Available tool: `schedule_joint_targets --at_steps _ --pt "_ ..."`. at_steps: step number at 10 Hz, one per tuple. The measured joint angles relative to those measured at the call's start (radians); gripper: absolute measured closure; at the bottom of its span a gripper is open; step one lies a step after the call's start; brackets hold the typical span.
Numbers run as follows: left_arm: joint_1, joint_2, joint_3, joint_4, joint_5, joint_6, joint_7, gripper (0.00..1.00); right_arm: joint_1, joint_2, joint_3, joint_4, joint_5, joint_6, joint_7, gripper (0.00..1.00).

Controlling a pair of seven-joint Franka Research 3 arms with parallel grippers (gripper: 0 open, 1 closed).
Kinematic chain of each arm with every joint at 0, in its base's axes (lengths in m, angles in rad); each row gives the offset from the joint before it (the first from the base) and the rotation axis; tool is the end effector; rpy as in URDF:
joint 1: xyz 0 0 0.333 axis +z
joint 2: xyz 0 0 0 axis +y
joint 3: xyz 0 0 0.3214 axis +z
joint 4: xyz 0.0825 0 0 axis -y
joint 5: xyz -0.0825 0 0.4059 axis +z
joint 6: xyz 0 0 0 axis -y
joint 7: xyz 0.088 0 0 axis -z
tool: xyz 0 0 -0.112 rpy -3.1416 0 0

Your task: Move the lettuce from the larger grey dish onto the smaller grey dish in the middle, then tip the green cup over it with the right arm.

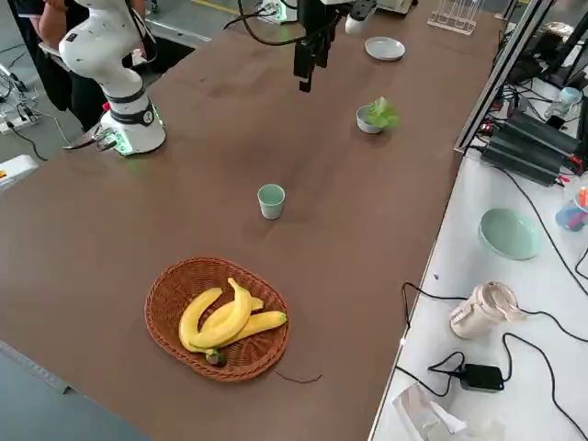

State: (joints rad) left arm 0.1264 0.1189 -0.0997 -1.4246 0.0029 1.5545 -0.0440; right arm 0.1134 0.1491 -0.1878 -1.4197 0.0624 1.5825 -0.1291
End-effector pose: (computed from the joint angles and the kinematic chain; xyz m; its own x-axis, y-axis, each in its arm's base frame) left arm 0.6123 0.0206 0.6252 0.9974 0.0715 0.0112 0.0714 -0.9974 0.0094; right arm 0.6233 -0.0305 0.6126 0.9982 0.0564 0.0206 0.0570 -0.9979 -0.0323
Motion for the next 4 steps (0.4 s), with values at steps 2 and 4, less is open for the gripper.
schedule_joint_targets --at_steps 2,4 --pt "0.0 0.0 0.0 0.0 0.0 0.0 0.0 0.0 0.0 -0.01 -0.001 -0.005 -0.001 0.0 0.005 0.0" --pt "0.0 0.0 0.0 0.0 0.0 0.0 0.0 0.0 0.0 -0.014 -0.002 -0.006 -0.001 0.0 0.014 0.0"
